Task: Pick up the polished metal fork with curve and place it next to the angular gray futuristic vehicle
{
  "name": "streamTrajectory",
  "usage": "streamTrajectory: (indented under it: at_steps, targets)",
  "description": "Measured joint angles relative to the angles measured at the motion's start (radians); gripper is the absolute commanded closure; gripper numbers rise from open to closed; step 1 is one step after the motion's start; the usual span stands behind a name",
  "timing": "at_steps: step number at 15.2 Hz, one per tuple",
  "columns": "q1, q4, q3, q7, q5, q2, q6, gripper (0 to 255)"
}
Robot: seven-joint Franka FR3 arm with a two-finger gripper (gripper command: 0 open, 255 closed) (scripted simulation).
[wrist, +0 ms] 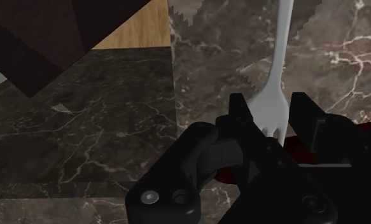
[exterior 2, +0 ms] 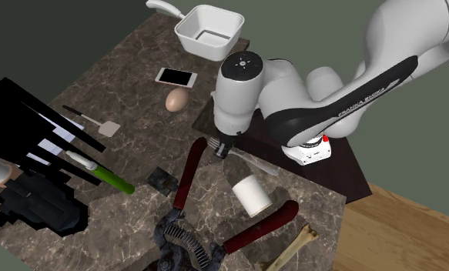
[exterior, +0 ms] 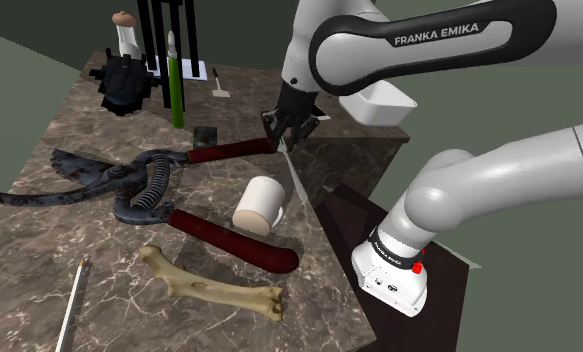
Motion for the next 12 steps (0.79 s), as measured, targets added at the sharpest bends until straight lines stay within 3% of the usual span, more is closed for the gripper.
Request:
streamTrajectory:
  at_steps: [12]
  targets:
    - [-0.008,0.132,-0.032,-0.001,-0.023,-0.043,-0.174,255]
